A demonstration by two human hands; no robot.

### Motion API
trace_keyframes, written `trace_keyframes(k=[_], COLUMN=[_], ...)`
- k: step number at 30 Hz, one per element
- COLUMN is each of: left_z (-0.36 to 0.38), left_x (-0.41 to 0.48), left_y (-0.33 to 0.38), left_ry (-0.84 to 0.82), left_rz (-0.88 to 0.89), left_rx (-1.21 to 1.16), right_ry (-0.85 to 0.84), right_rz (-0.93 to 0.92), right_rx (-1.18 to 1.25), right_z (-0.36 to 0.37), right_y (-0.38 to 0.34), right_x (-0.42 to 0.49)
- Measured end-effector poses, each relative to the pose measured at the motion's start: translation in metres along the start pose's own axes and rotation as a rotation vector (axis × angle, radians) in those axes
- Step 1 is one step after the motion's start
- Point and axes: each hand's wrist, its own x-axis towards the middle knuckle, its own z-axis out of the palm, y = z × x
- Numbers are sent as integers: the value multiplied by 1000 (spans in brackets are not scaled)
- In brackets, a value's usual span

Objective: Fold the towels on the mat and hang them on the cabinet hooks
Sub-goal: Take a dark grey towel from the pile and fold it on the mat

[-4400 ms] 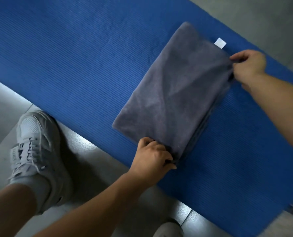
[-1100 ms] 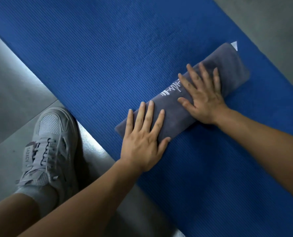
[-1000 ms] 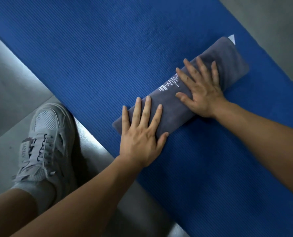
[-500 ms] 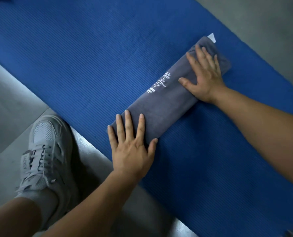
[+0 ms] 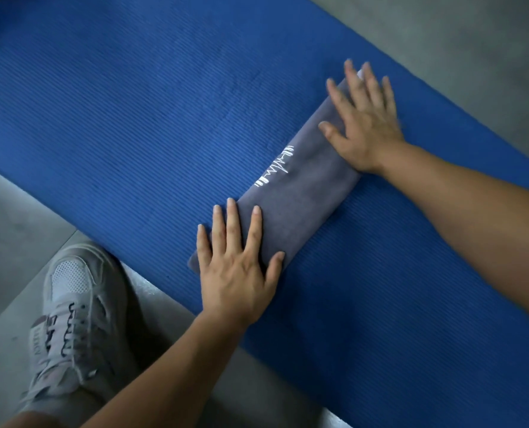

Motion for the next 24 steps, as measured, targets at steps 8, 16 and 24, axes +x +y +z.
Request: trace_keyframes(k=[8, 16, 24], left_z=[-26, -81, -115], left_x=[-1, 134, 149], left_y=[-7, 5, 33], left_ry=[-58, -230, -601], left_rz=[-85, -78, -159], left_rx=[-198, -427, -878], right_ry=[59, 13, -139], right_rz=[35, -131, 612], right_rx=[31, 317, 1103], right_z=[-1, 1, -22], right_y=[-17, -66, -77], right_x=[-21, -126, -147])
